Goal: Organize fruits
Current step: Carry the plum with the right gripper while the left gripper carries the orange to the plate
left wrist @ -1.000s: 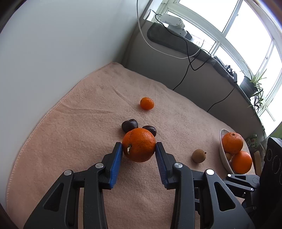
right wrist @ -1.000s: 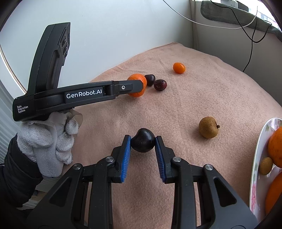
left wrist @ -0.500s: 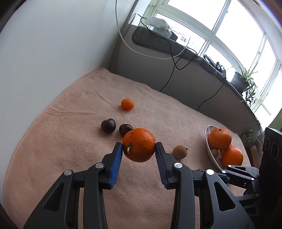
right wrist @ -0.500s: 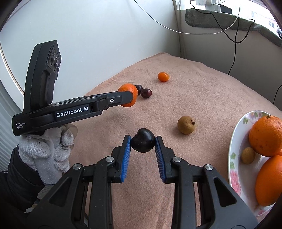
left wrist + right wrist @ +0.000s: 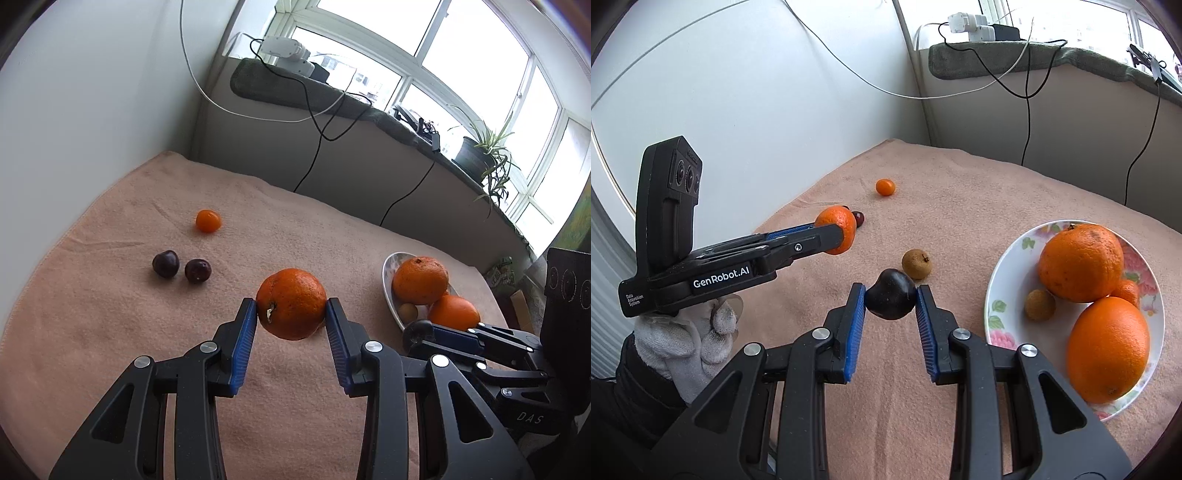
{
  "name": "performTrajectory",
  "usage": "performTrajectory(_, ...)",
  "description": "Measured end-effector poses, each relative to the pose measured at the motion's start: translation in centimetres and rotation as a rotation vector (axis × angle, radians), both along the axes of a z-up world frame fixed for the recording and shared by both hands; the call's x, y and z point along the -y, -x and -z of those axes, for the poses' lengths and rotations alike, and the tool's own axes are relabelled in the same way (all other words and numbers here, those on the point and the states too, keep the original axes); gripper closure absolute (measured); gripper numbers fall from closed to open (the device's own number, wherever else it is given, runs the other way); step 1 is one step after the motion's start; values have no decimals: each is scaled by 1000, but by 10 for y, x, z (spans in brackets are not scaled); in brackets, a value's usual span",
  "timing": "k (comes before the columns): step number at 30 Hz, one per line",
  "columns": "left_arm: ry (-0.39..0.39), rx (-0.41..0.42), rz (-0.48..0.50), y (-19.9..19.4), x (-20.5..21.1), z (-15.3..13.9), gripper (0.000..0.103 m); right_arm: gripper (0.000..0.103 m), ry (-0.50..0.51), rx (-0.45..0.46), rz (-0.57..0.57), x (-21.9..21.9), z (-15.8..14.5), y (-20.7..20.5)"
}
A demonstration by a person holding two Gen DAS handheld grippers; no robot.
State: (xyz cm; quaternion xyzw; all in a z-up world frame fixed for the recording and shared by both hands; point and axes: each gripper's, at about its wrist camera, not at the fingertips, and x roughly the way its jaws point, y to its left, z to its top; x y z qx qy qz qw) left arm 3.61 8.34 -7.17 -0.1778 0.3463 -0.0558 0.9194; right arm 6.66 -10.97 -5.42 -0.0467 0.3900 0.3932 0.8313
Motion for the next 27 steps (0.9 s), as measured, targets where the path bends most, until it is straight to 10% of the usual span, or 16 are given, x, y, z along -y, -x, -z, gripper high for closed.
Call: performTrajectory(27,-5,-16,200,-23,96,-3,66,74,-36,60,252,119,-31,-37)
